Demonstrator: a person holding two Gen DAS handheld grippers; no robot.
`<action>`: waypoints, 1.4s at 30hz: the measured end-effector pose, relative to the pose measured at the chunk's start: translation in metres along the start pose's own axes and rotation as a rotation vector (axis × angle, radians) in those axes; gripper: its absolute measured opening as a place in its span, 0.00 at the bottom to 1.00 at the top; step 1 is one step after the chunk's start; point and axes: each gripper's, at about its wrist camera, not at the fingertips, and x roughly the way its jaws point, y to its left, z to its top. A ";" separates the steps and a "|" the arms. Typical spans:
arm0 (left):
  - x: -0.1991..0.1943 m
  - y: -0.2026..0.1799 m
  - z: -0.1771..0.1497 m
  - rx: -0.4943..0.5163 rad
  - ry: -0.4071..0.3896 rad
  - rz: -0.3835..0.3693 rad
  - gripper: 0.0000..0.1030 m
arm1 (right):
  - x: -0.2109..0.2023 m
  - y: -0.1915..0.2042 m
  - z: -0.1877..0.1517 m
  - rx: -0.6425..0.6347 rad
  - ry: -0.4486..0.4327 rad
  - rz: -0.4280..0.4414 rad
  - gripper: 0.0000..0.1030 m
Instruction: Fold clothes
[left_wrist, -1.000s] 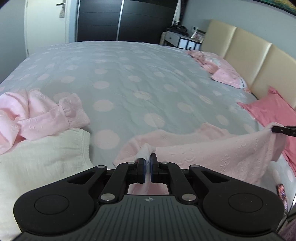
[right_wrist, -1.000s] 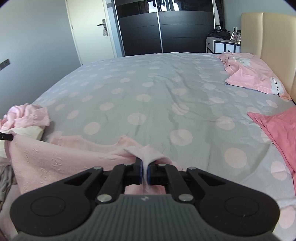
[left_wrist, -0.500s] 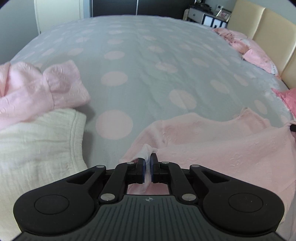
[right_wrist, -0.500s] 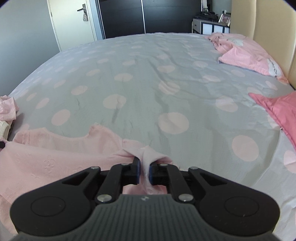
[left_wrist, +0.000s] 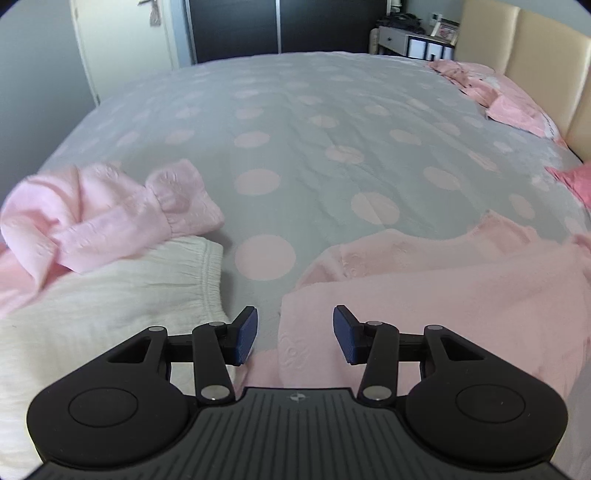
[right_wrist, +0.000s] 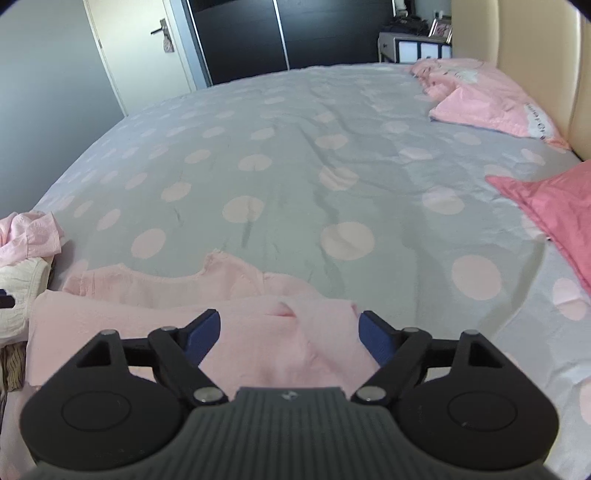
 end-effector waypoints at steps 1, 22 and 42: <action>-0.008 -0.003 -0.002 0.027 -0.010 0.001 0.42 | -0.006 -0.002 -0.001 0.017 0.002 0.000 0.81; -0.024 -0.158 -0.119 0.829 -0.109 -0.099 0.42 | -0.051 0.044 -0.106 -0.304 0.095 0.099 0.81; 0.036 -0.189 -0.141 1.090 -0.038 -0.021 0.19 | -0.005 0.097 -0.178 -1.102 0.034 0.001 0.80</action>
